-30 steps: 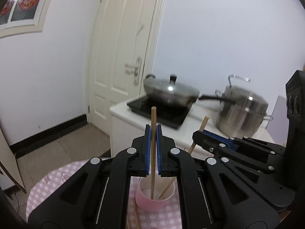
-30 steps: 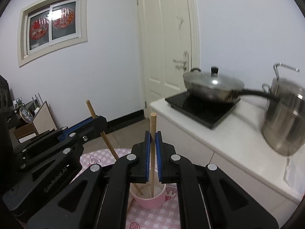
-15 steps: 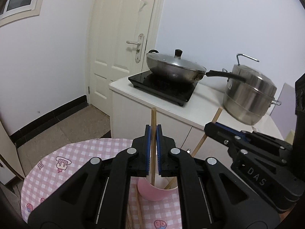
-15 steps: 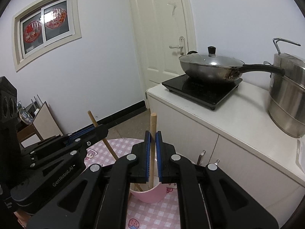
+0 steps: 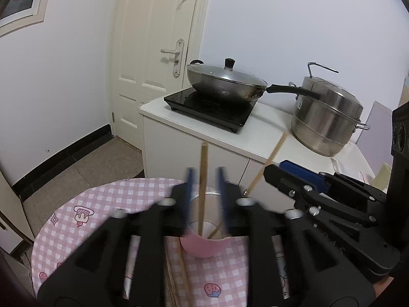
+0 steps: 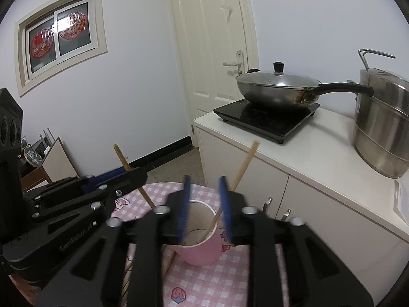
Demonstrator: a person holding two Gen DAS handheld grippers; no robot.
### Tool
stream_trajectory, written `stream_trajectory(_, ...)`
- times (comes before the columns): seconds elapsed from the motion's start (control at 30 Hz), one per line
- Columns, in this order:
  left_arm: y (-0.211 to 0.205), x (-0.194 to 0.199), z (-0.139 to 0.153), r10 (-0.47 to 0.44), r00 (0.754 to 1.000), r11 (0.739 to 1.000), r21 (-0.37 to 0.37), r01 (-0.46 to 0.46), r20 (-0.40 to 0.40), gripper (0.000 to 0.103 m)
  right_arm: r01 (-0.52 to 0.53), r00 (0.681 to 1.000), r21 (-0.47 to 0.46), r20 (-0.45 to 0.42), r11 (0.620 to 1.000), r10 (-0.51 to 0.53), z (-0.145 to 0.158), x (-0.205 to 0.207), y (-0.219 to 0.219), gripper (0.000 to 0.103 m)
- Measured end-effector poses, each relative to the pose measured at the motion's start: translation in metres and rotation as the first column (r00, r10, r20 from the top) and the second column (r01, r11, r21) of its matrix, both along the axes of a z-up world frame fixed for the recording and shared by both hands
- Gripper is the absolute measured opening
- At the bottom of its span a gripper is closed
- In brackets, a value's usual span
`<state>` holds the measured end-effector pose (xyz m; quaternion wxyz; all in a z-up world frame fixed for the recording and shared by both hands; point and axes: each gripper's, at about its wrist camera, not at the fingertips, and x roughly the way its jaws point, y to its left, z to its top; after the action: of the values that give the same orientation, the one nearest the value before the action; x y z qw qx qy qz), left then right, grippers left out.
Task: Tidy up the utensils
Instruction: 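Open both tools to release the chopsticks into the pink cup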
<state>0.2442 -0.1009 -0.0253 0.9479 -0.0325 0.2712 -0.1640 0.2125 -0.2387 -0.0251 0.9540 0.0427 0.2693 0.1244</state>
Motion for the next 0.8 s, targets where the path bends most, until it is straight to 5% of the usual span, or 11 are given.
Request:
stream_trajectory(0.1,0.006,-0.007,0.004,0.016,1.0,1.0,-0.011,-0.016,0.02,0.048,0.007,1.0,0.003,0.001,1.0,-0.007,0.0,-0.004,-0.003,0.029)
stream_trajectory(0.8,0.048,-0.1,0.009,0.106,0.987,0.99,0.078,-0.116,0.123,0.065,0.043,0.992,-0.075,0.122,0.996,-0.034,0.003,-0.088,0.02,0.056)
